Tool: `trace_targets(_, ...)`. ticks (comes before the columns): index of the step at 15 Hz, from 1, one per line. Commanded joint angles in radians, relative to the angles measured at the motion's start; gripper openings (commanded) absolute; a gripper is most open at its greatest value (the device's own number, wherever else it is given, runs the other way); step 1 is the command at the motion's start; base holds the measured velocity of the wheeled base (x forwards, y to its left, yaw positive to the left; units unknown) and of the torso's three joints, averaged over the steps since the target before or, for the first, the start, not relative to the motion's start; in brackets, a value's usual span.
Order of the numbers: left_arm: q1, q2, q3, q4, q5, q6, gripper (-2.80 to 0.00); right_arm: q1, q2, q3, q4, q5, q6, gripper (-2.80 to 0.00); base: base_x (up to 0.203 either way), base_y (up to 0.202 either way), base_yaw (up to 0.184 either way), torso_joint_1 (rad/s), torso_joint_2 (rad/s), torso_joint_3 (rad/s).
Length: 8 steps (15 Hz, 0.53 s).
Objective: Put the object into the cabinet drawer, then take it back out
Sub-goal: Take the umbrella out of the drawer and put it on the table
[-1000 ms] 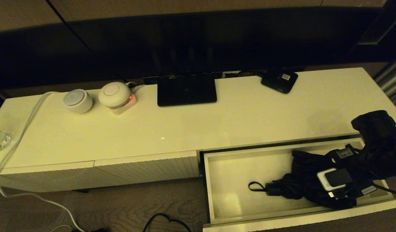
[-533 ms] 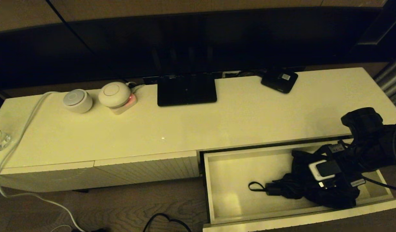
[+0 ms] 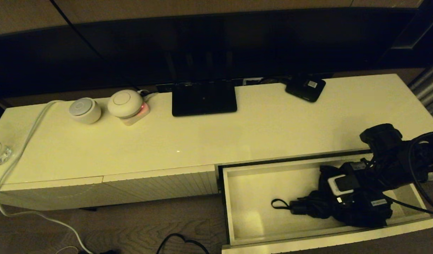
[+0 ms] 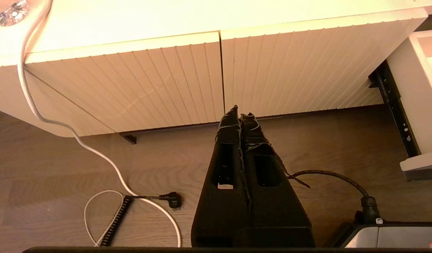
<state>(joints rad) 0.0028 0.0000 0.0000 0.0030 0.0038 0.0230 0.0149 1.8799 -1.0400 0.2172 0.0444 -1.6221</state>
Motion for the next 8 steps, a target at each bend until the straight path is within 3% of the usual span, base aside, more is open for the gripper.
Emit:
trace_targets(1,0.0,0.0,0.003,0.0,0.001,0.0,-2.8,0.023,0.038,0.001,-0.019,0.006,0.0,0.0,0.0,0.0,0.0,0.0,0.0,0.0)
trace_targets(8,0.0,0.0,0.003,0.0,0.001,0.0,-2.8,0.03,0.088,-0.008,-0.062,0.011,0.005,0.0,0.0,0.0,0.0,0.0,0.0,0.0)
